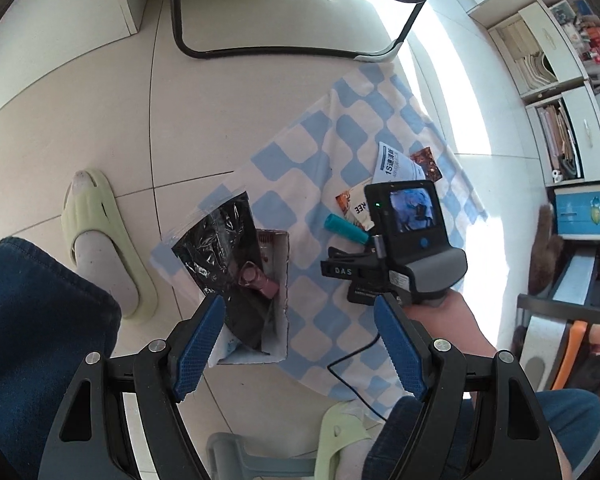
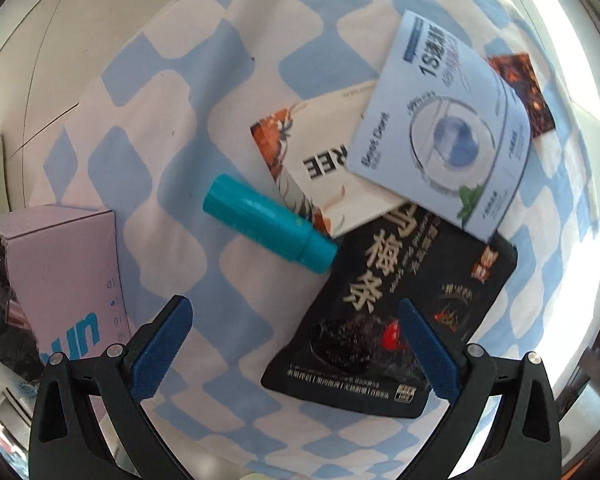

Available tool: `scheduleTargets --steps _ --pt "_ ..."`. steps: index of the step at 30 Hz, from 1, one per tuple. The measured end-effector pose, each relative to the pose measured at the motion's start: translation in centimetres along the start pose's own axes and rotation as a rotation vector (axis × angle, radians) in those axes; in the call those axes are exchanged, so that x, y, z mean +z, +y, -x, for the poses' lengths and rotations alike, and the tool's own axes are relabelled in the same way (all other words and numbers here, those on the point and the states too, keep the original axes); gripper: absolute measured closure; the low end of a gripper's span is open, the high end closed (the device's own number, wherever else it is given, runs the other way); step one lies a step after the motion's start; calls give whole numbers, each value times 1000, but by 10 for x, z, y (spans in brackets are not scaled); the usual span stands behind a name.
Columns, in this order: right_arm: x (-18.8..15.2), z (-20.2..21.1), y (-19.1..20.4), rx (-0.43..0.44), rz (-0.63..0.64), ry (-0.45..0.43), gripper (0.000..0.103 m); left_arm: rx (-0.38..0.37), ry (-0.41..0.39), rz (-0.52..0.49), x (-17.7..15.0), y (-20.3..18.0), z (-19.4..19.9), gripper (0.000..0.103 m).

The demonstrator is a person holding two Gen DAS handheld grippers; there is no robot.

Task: Organize objects
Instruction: 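Grasp the teal tube on the cloth with the right gripper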

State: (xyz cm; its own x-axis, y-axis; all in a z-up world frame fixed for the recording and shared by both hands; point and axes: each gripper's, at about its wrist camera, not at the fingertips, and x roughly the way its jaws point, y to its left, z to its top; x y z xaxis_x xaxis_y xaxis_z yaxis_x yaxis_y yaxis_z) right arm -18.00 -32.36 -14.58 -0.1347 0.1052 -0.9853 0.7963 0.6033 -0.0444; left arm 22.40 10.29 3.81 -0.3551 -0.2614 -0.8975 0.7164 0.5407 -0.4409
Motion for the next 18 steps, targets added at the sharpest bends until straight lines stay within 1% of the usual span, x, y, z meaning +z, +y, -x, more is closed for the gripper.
scheduleTargets --steps 1,2,3,5,6,9,11,13,14,15,16,18 --pt "4 -3 6 -30 53 -6 1 -18 6 18 1 2 1 27" --pt "6 -6 12 -56 103 -6 6 -40 10 36 5 6 1 27" --pt "8 -12 17 -69 145 12 15 -58 11 52 8 8 2 27" --pt "10 -25 22 -81 190 64 23 -74 1 64 16 12 2 27" --pt "9 -26 22 -77 194 62 20 -72 -4 60 17 11 3 27" --pt "6 -29 14 -26 180 55 19 -75 1 60 18 13 0 27" --pt "0 -29 10 -12 184 41 21 -90 21 72 18 15 -9 27" --pt "-8 -26 10 -12 201 15 30 -90 40 83 20 17 -14 27" --pt "-13 -22 9 -12 203 -3 47 -89 46 87 20 18 -16 27" --pt "-17 -19 9 -3 195 -12 75 -93 49 97 21 18 -18 27" --pt "-22 -18 8 22 171 -5 79 -107 49 118 21 20 -19 27" --pt "-35 -15 3 109 100 2 79 -140 49 162 21 27 -19 27"
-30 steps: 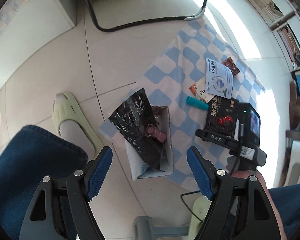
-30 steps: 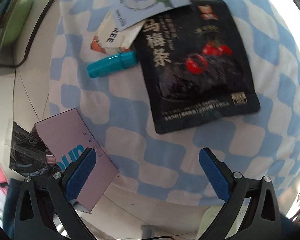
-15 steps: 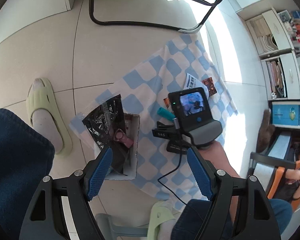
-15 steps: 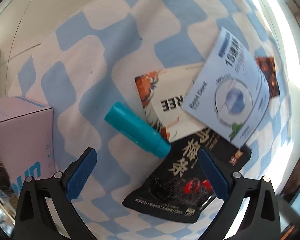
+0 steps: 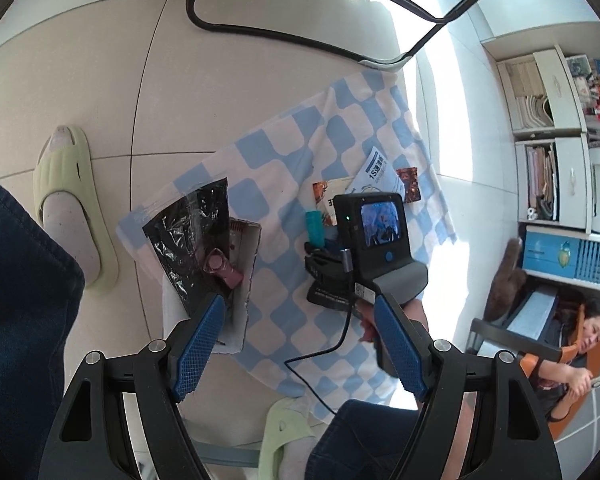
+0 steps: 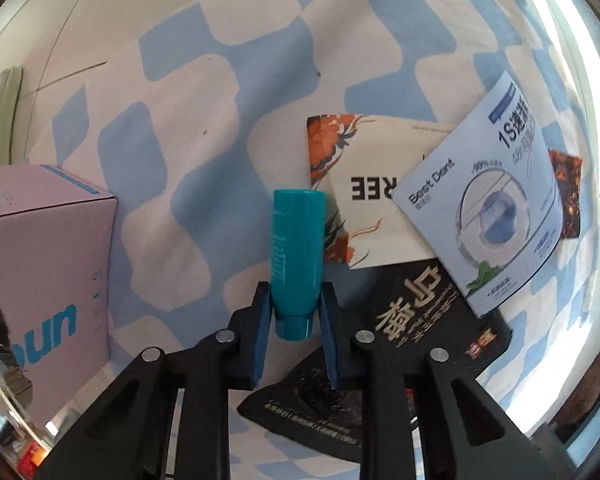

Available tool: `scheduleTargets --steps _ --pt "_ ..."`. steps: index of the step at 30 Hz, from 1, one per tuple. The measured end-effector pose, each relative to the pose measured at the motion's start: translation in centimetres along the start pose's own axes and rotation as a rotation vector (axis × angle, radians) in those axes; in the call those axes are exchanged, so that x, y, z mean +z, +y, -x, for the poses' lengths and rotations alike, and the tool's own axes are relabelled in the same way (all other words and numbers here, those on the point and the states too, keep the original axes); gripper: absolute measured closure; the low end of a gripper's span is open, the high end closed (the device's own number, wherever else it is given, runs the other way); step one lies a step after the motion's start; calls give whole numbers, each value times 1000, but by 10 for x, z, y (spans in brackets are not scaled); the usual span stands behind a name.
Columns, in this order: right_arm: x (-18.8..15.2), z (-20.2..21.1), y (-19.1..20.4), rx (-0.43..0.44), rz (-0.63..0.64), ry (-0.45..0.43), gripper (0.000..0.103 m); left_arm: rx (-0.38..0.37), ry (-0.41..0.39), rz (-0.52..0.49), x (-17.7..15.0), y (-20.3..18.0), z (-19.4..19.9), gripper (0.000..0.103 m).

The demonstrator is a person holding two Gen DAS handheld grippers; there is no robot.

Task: Organize objects
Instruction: 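Grasp the teal tube on the cloth with the right gripper, then close the left gripper on the teal tube while the right gripper releases it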

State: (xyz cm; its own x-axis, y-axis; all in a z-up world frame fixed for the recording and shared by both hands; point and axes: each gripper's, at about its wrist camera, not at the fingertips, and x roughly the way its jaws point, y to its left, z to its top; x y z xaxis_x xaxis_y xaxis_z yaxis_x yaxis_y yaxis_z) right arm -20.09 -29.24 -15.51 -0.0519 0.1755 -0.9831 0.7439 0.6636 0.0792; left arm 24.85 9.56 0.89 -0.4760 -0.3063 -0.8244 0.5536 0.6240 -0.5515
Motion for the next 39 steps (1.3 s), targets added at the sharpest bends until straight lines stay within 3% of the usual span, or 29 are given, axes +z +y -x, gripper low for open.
scheduleTargets --steps 2,7,12,15,19,22,23,26,31,34,36,38,39 --pt "-17 5 -3 56 -69 -18 79 5 -10 26 2 6 -2 27" --pt "-76 24 -6 213 -220 -100 79 98 -30 42 4 12 -9 27" --pt "-138 42 -18 360 -411 -199 79 125 75 45 -7 10 -39 27" --pt "-178 44 -30 458 -554 -246 79 98 149 60 -20 11 -57 27" --pt "-206 67 -32 600 -713 -379 79 -50 198 112 -29 5 -68 27" --pt "-212 100 -8 631 -677 -457 79 -140 181 128 -26 -3 -62 27" --pt "-187 123 -12 626 -652 -478 79 -154 169 127 -24 -6 -59 27" --pt "-177 148 20 641 -591 -548 79 -149 162 120 -23 -7 -55 27" --pt "-177 192 49 627 -483 -640 79 -201 198 210 -35 11 -60 27" --pt "-172 205 64 586 -425 -674 79 -182 184 172 -36 17 -60 27" --pt "-168 209 72 560 -387 -679 79 -183 165 131 -35 14 -55 44" --pt "-165 208 80 539 -352 -671 79 -201 150 109 -36 12 -49 69" --pt "-164 207 83 536 -339 -667 79 -192 139 99 -36 12 -46 74"
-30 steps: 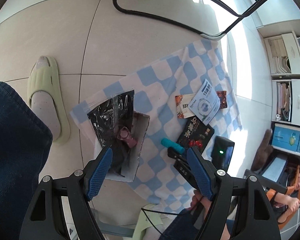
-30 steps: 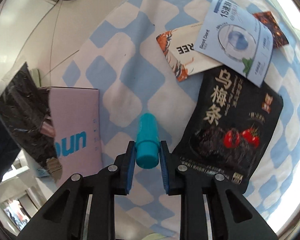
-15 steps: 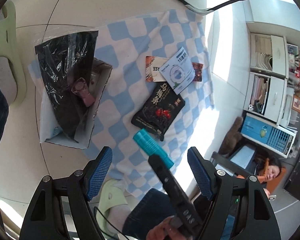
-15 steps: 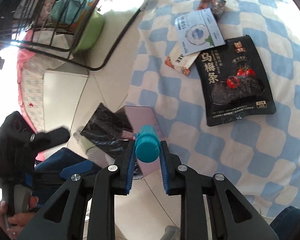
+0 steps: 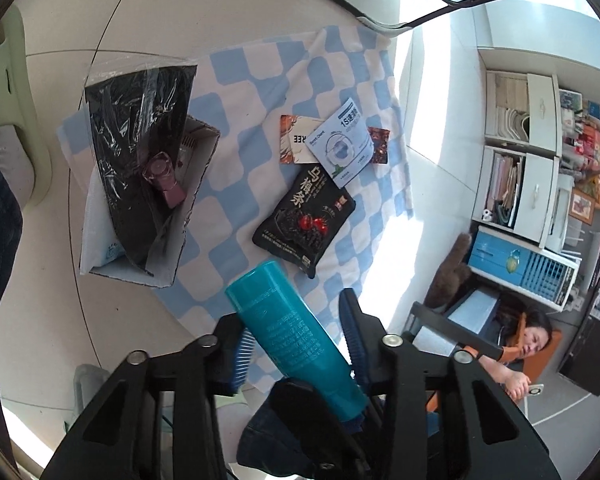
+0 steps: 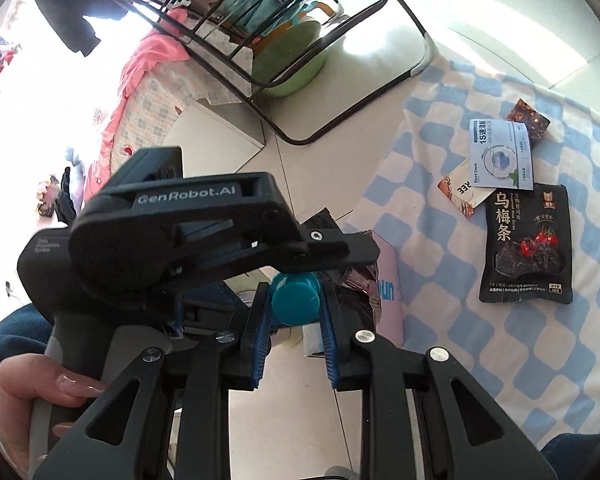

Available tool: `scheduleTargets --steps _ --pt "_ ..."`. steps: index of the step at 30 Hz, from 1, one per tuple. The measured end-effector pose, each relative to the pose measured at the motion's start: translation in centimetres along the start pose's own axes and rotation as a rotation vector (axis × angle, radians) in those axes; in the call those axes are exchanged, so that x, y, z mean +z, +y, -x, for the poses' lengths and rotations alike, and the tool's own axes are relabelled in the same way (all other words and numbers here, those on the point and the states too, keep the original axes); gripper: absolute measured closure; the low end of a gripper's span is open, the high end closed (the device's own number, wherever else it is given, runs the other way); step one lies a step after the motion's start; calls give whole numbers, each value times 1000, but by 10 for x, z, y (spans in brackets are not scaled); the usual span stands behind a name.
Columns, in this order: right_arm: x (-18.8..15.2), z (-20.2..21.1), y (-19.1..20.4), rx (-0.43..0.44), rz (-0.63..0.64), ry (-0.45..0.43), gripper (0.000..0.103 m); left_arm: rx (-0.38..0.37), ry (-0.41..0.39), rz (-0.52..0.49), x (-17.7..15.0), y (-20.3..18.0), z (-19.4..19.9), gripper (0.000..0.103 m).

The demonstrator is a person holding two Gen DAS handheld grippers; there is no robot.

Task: Organize objects
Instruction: 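Close the left gripper on the teal tube while the right gripper releases it, then lower the teal tube into the box and open the left gripper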

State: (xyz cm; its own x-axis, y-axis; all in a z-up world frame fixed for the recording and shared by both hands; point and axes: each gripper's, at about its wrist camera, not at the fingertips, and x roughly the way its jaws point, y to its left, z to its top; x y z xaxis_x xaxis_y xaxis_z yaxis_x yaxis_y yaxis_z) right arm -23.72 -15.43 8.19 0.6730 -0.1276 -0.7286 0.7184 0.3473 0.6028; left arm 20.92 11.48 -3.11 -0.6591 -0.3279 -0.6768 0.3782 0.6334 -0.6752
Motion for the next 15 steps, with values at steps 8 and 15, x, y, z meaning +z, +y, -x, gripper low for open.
scheduleTargets --steps 8,15 --pt "-6 -18 5 38 2 103 76 98 -157 -79 1 -2 46 83" --pt "0 -21 -60 -223 -89 183 37 334 -185 -59 1 20 46 83"
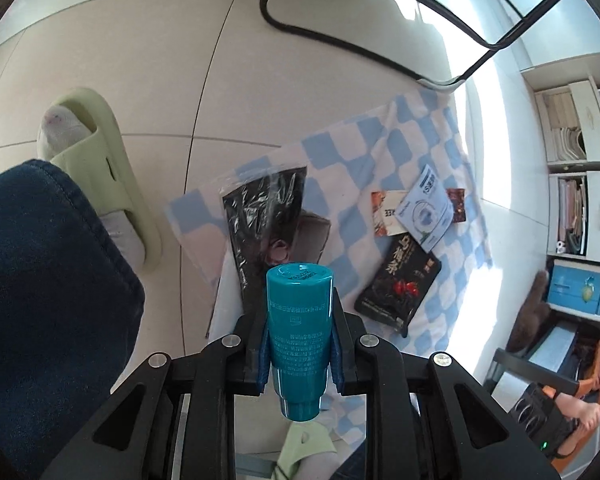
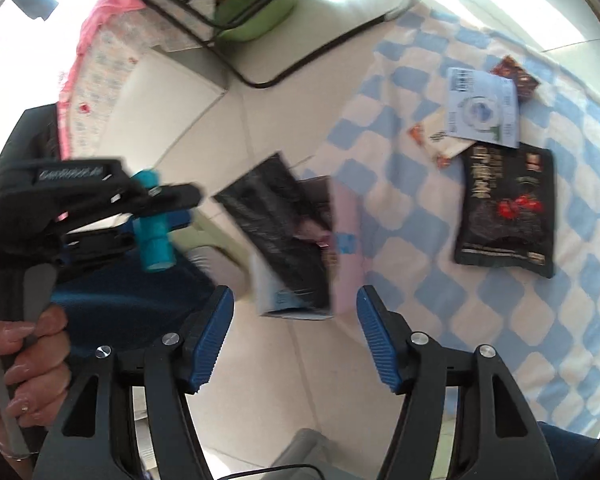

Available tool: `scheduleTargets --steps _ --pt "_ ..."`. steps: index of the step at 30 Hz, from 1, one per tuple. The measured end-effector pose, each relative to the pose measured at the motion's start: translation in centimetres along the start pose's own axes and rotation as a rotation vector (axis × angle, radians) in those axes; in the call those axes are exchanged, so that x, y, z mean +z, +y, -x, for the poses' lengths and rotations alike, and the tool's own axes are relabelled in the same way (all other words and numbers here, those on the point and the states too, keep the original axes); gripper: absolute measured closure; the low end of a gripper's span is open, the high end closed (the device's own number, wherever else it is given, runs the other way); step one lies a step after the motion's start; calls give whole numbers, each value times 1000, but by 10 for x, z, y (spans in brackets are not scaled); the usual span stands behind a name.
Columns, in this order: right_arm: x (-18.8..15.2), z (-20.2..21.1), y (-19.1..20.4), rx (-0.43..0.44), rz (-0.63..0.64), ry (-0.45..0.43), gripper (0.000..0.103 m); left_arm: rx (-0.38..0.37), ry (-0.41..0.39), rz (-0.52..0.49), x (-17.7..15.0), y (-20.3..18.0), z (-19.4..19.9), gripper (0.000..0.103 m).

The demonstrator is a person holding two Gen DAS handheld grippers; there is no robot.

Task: Organize objects
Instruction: 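Lower the teal tube into the box and open the left gripper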

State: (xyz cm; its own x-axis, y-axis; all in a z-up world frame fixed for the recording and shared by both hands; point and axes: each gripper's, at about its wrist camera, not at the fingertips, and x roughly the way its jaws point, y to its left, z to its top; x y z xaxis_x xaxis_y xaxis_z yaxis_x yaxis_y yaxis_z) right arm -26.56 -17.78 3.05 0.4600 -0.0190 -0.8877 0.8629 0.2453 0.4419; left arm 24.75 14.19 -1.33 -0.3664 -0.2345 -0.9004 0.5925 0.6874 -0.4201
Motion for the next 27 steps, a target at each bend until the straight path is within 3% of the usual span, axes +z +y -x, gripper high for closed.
scheduleTargets --steps 2,5,6,10,12,13,14,19,23,27 --pt "3 -4 -33 -88 -95 19 32 26 31 -1 -4 1 -9 83" --pt "0 -25 -76 -257 -187 87 13 68 43 -9 -5 -1 -14 83" --pt "-4 -32 -89 -283 -228 115 13 73 48 -10 -5 -2 -15 83" --pt "-30 -55 -131 -227 -423 214 11 63 86 -23 5 -16 -26 81" --pt "-39 -61 -142 -216 -476 247 6 45 118 -22 6 -16 -34 63" --pt "-42 -61 -145 -232 -484 255 6 45 129 -17 6 -17 -40 43" --pt "-44 -61 -148 -255 -486 258 5 54 131 -13 7 -16 -45 33" --pt "-41 -51 -158 -323 -479 218 2 146 113 -16 9 -21 -47 33" --pt "-31 -54 -165 -408 -461 217 1 104 119 5 7 -23 -41 33" --pt "-21 -64 -180 -384 -515 247 1 88 116 -21 7 -28 -35 33"
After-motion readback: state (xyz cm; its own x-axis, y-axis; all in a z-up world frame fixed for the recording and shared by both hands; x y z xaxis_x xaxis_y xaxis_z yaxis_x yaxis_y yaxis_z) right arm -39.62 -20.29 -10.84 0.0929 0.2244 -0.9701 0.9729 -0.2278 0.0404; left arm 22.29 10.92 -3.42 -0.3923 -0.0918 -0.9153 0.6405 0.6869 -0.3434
